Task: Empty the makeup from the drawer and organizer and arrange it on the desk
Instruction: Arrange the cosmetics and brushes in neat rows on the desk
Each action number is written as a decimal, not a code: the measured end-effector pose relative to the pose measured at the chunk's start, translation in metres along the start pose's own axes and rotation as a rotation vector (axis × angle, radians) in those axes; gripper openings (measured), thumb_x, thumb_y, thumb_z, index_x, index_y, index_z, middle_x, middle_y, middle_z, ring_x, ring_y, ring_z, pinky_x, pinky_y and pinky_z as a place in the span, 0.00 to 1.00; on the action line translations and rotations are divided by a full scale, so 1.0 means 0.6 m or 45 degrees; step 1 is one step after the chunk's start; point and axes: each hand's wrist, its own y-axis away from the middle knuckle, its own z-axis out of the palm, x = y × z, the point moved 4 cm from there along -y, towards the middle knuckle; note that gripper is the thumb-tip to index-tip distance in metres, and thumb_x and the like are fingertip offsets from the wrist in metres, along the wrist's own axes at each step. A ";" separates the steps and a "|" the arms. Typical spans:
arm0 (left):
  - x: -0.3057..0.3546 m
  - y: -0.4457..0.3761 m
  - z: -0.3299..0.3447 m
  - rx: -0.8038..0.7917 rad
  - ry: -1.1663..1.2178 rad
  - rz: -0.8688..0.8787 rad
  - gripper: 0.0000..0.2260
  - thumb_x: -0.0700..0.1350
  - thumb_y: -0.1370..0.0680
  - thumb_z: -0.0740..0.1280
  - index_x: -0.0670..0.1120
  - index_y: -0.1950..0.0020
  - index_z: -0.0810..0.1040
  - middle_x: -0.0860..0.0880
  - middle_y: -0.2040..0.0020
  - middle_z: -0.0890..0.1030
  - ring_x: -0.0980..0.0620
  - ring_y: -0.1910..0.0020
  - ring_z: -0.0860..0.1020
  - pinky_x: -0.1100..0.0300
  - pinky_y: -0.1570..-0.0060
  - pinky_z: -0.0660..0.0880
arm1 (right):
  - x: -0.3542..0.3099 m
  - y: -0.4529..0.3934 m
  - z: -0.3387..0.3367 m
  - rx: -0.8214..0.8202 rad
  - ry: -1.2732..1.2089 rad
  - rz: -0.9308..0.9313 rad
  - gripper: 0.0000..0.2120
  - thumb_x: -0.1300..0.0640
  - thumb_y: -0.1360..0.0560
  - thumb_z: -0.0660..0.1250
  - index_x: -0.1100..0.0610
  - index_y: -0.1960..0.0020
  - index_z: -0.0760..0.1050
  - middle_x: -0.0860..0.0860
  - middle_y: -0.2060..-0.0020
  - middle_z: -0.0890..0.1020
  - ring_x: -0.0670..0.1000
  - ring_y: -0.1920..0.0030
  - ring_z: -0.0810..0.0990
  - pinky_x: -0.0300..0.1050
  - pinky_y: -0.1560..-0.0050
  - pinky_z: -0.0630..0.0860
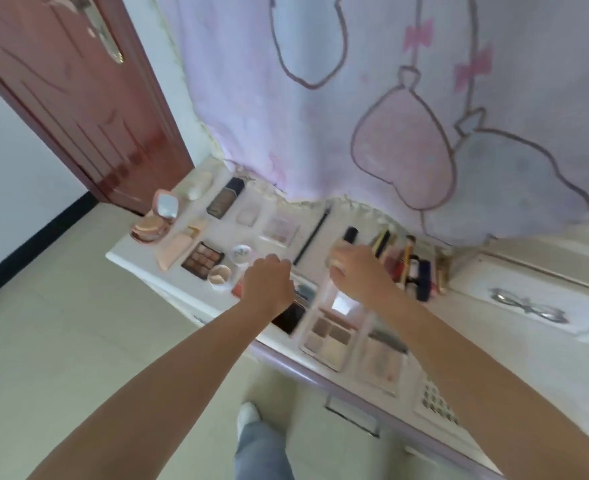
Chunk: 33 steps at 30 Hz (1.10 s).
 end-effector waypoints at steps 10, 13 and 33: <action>-0.238 -0.135 -0.073 0.014 0.027 0.006 0.14 0.46 0.22 0.58 0.45 0.37 0.71 0.45 0.39 0.73 0.45 0.40 0.72 0.55 0.44 0.70 | -0.158 -0.169 0.033 -0.029 -0.134 0.198 0.16 0.63 0.24 0.57 0.71 0.42 0.72 0.65 0.43 0.76 0.60 0.41 0.73 0.47 0.40 0.66; -0.275 -0.166 -0.077 -0.008 0.031 -0.008 0.15 0.46 0.21 0.58 0.45 0.36 0.70 0.45 0.39 0.73 0.46 0.41 0.73 0.56 0.44 0.70 | -0.175 -0.211 0.039 -0.056 -0.093 0.165 0.17 0.60 0.23 0.57 0.65 0.37 0.71 0.58 0.37 0.74 0.56 0.36 0.70 0.42 0.34 0.63; -0.455 -0.457 -0.047 -0.346 -0.043 -0.081 0.25 0.58 0.27 0.64 0.41 0.39 0.70 0.46 0.43 0.75 0.48 0.43 0.75 0.57 0.46 0.72 | -0.278 -0.485 0.070 -0.013 -0.045 0.412 0.15 0.60 0.23 0.57 0.66 0.41 0.74 0.60 0.42 0.78 0.57 0.40 0.74 0.48 0.39 0.68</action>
